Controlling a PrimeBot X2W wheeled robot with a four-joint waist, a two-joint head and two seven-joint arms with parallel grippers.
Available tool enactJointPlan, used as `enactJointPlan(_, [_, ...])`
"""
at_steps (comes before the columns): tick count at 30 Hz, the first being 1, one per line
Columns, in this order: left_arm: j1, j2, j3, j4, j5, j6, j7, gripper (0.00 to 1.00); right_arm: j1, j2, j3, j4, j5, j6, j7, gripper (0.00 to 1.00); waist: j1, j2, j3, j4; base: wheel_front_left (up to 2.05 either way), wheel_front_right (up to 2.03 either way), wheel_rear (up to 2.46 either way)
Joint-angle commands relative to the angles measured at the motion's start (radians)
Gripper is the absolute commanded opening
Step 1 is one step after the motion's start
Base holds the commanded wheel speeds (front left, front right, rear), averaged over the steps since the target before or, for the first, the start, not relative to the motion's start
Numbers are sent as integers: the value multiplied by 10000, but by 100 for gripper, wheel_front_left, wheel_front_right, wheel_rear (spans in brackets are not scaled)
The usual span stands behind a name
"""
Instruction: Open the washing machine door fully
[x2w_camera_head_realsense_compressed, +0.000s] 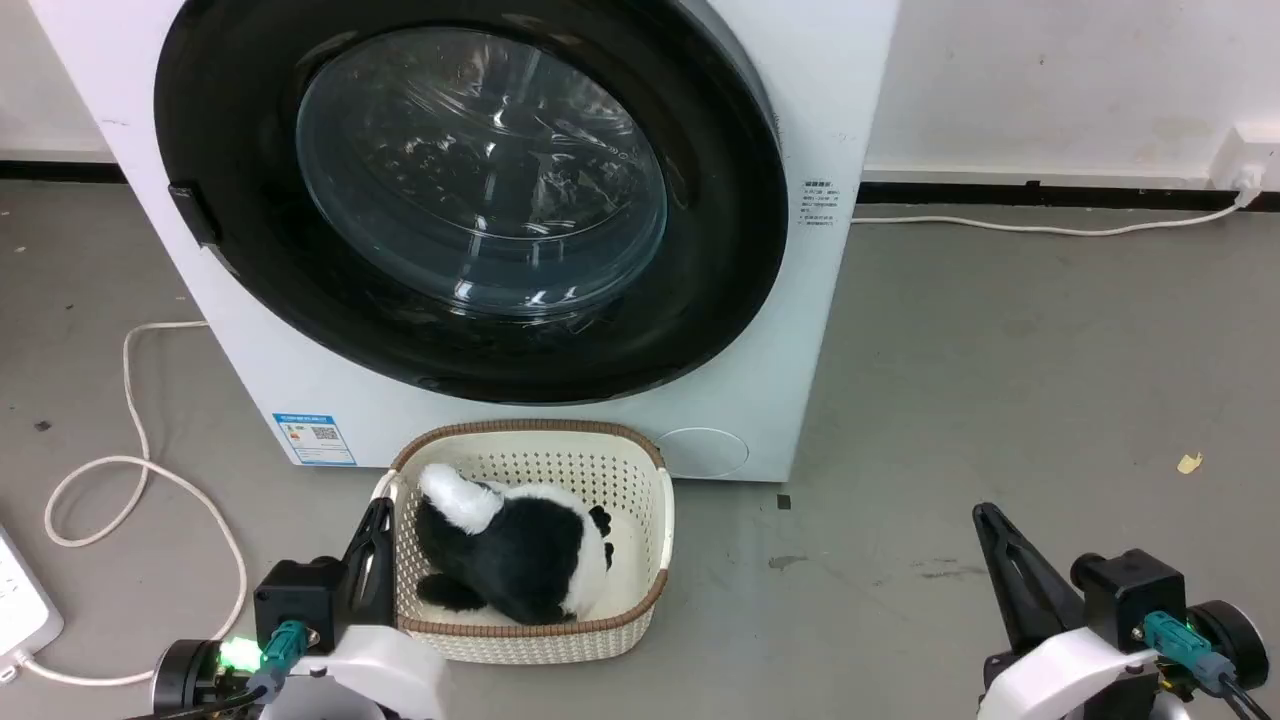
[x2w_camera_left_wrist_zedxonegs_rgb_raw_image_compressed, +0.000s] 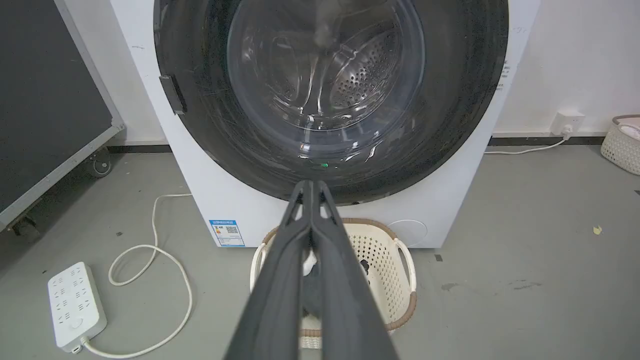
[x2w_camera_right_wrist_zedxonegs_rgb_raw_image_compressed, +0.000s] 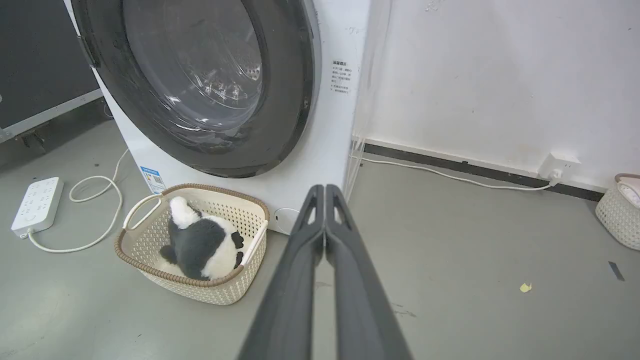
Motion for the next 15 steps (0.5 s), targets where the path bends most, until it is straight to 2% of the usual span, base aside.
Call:
enactJointPlan(1, [-9, 12, -20, -35, 89, 28, 3, 0, -119, 49, -9, -43, -74, -11, 3, 0, 0, 0, 0, 0, 0, 0, 0])
enactJointPlan(15, [-9, 12, -20, -35, 89, 28, 3, 0, -119, 49, -9, -43, -74, -11, 3, 0, 0, 0, 0, 0, 0, 0, 0])
